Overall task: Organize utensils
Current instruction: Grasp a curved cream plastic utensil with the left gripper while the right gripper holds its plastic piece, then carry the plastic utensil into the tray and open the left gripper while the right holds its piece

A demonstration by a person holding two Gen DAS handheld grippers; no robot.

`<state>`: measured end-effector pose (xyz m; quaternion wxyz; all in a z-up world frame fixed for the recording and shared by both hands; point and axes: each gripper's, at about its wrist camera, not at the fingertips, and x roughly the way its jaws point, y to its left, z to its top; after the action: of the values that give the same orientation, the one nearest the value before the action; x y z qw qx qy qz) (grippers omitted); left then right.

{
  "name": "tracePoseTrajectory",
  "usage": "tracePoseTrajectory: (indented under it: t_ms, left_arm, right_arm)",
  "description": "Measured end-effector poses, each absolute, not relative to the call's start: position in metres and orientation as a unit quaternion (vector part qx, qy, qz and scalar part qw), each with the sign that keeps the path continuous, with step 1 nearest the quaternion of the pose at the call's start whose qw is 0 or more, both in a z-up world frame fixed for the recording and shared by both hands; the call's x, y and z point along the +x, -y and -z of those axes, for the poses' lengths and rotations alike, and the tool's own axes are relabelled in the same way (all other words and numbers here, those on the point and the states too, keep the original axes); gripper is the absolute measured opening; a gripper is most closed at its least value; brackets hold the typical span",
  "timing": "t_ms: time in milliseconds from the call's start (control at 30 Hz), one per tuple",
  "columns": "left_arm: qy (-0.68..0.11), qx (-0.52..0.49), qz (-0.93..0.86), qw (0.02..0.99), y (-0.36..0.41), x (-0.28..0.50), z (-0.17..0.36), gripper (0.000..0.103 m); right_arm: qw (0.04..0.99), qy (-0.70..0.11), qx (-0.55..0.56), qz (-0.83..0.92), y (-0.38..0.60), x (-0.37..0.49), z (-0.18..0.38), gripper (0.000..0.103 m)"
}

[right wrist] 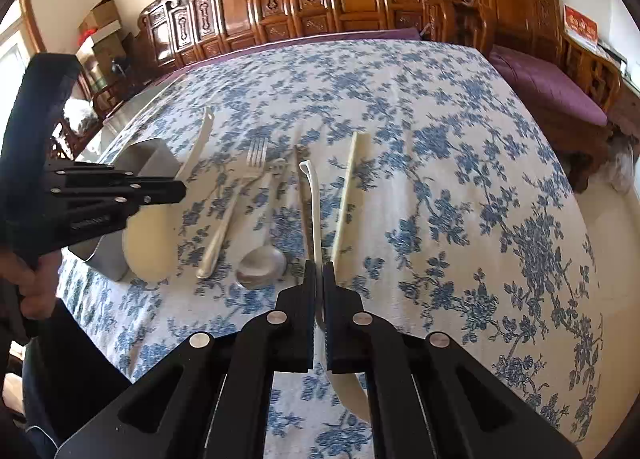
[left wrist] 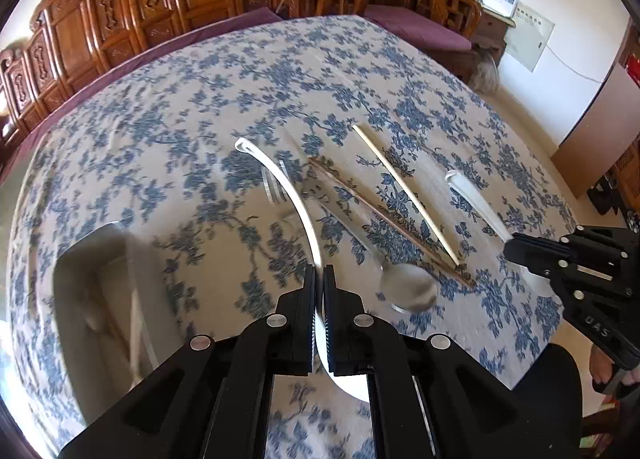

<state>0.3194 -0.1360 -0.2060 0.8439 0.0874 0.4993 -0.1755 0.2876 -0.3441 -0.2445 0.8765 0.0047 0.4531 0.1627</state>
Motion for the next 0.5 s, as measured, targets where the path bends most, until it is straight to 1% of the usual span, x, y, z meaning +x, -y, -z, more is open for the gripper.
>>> tracePoseTrajectory:
  t_ms: [300, 500]
  left_arm:
    - [-0.485, 0.08, 0.155, 0.857, 0.098, 0.298, 0.185, 0.003]
    - [-0.483, 0.07, 0.136, 0.862, 0.069, 0.291, 0.18, 0.003]
  right_arm:
    - [0.881, -0.435, -0.014, -0.186, 0.317, 0.275, 0.227, 0.005]
    - [0.882, -0.428, -0.023, -0.197, 0.303, 0.267, 0.221, 0.005]
